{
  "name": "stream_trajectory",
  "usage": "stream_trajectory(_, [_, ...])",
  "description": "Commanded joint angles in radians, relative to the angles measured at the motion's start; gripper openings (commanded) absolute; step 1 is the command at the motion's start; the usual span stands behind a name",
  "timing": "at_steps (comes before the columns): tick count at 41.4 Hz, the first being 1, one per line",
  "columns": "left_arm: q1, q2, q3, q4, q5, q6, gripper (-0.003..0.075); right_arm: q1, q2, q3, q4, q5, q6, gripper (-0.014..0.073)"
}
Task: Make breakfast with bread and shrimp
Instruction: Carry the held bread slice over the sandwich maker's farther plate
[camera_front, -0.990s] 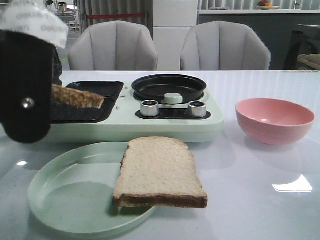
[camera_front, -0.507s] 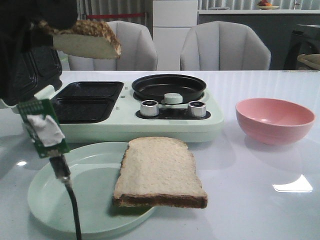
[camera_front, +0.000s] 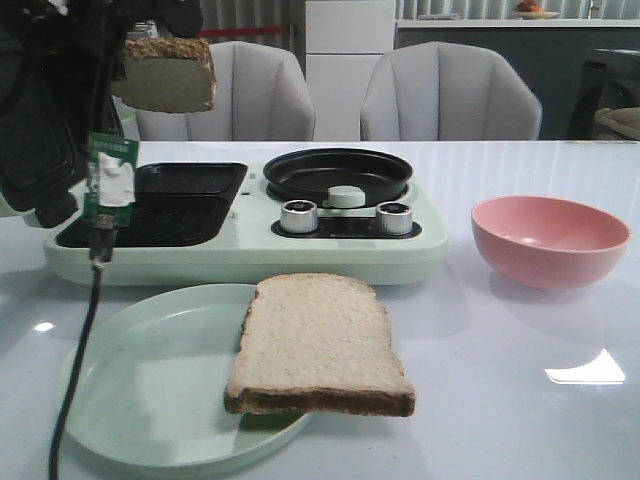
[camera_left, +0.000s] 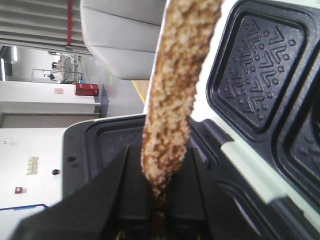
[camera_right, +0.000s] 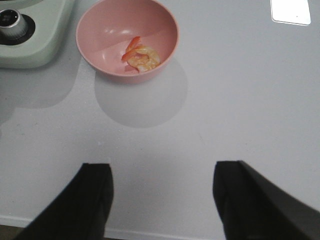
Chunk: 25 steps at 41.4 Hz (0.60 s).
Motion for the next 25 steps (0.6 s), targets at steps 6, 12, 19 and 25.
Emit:
stream_trajectory(6, [0.071,0.135,-0.185,0.075,0.014,-0.009,0.0100,0.003,-0.001,-0.032,-0.012,-0.061,-0.010,0.0549])
stream_trajectory(12, [0.112,0.228,-0.275,0.075,-0.044,-0.004,0.0100,0.003,-0.001,-0.032,-0.012,-0.061,-0.010,0.0549])
stream_trajectory(19, [0.140,0.300,-0.339,0.075,-0.096,0.042,0.0101,0.003,-0.001,-0.032,-0.012,-0.061,-0.010,0.0549])
stream_trajectory(25, [0.157,0.336,-0.359,0.077,-0.144,0.093,0.0101,0.003,-0.001,-0.032,-0.012,-0.061,-0.010,0.0549])
